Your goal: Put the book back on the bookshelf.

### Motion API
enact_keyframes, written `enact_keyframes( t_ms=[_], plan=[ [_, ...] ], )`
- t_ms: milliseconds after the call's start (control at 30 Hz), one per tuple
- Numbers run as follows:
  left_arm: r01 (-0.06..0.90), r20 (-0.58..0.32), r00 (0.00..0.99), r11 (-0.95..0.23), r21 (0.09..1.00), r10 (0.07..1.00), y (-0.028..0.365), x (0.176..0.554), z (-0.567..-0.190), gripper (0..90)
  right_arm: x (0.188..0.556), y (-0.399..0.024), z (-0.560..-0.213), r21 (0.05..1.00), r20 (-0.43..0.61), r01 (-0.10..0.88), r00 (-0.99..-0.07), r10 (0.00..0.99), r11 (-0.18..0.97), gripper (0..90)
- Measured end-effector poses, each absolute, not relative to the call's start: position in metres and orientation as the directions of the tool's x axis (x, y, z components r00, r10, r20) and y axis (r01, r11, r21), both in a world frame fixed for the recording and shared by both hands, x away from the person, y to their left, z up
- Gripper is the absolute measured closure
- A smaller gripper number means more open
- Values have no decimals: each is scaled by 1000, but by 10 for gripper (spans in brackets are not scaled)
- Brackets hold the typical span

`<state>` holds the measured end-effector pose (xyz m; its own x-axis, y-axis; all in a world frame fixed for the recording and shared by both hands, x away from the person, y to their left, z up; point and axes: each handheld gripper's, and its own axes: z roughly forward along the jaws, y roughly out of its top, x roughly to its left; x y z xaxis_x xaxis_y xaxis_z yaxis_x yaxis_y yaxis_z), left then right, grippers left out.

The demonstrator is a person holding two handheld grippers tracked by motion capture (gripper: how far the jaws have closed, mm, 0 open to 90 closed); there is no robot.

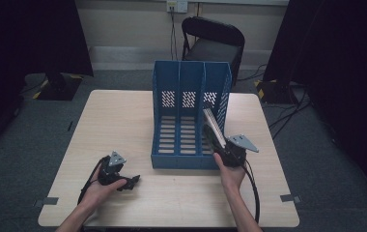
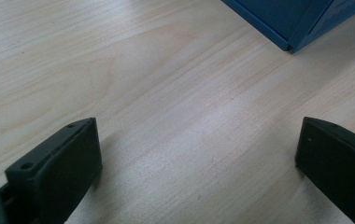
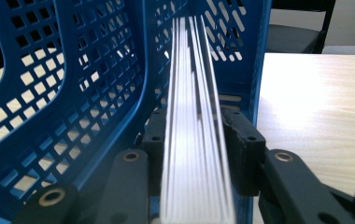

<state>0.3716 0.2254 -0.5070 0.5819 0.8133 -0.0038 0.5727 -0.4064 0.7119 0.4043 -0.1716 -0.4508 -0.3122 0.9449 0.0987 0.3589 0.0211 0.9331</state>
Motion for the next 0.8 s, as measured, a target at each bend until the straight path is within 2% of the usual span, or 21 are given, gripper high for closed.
enact_keyframes(
  t_ms=[367, 800],
  plan=[
    [573, -5, 581, -405, 713, 814, 225, 372, -507, 0, 410, -173, -454, 938, 88, 345, -338, 937, 36, 687],
    [572, -5, 582, -405, 713, 813, 225, 372, -507, 0, 414, -169, -453, 933, 73, 357, -322, 944, 50, 720]
  ],
)
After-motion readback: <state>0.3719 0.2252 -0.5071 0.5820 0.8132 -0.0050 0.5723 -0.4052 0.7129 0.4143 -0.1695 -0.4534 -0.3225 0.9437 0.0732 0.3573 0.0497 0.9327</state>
